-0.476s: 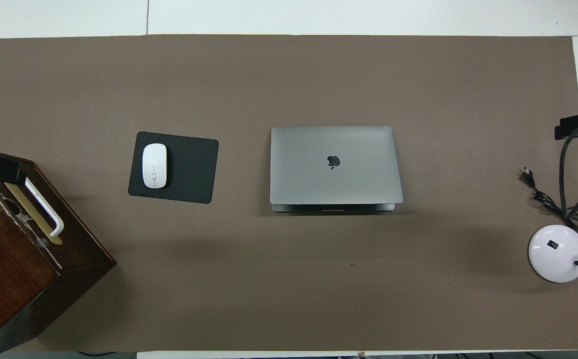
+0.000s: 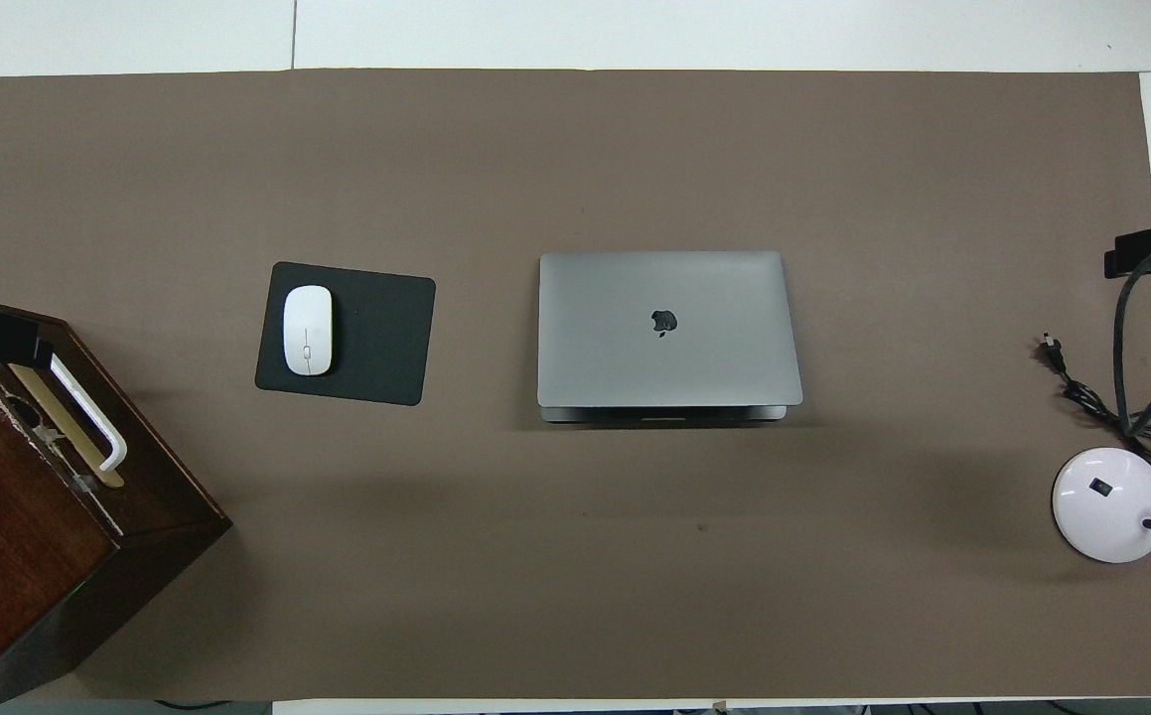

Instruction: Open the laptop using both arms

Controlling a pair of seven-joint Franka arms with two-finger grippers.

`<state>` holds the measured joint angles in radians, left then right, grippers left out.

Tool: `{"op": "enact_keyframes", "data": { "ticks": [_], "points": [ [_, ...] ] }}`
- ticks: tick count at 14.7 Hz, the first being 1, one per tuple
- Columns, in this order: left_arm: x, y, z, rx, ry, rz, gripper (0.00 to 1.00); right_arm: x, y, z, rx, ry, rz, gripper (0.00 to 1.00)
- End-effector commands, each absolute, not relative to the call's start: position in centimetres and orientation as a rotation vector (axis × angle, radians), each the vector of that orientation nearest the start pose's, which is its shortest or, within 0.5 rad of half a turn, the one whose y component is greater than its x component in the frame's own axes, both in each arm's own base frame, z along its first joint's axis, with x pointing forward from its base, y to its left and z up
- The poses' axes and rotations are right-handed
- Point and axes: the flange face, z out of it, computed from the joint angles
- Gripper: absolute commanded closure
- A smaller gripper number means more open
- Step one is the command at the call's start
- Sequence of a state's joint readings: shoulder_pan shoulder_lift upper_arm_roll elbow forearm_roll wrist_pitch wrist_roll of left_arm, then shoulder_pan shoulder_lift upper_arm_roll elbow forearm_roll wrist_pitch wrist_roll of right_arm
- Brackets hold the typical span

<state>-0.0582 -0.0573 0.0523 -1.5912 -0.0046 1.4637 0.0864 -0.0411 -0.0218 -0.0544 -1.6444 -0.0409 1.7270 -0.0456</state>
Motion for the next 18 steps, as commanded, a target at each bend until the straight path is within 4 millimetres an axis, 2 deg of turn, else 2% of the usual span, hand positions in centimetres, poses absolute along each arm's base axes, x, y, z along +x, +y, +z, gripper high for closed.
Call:
{"op": "enact_keyframes", "data": {
  "ticks": [1, 11, 17, 18],
  "points": [
    [51.8, -0.4, 63.8, -3.125, 0.150, 0.097, 0.00, 55.4, -5.7, 61.7, -3.171, 0.070, -0.189, 0.00],
    [51.8, -0.4, 64.0, -3.125, 0.154, 0.092, 0.00, 56.2, -5.7, 61.0, -3.170, 0.066, -0.240, 0.00],
    [51.7, -0.4, 64.0, -3.125, 0.162, 0.092, 0.00, 56.4, -5.5, 57.9, -3.149, 0.033, -0.301, 0.00],
    [51.8, -0.4, 63.9, -3.125, 0.157, 0.095, 0.07, 56.2, -5.6, 57.3, -3.147, 0.017, -0.315, 0.00]
  ]
}}
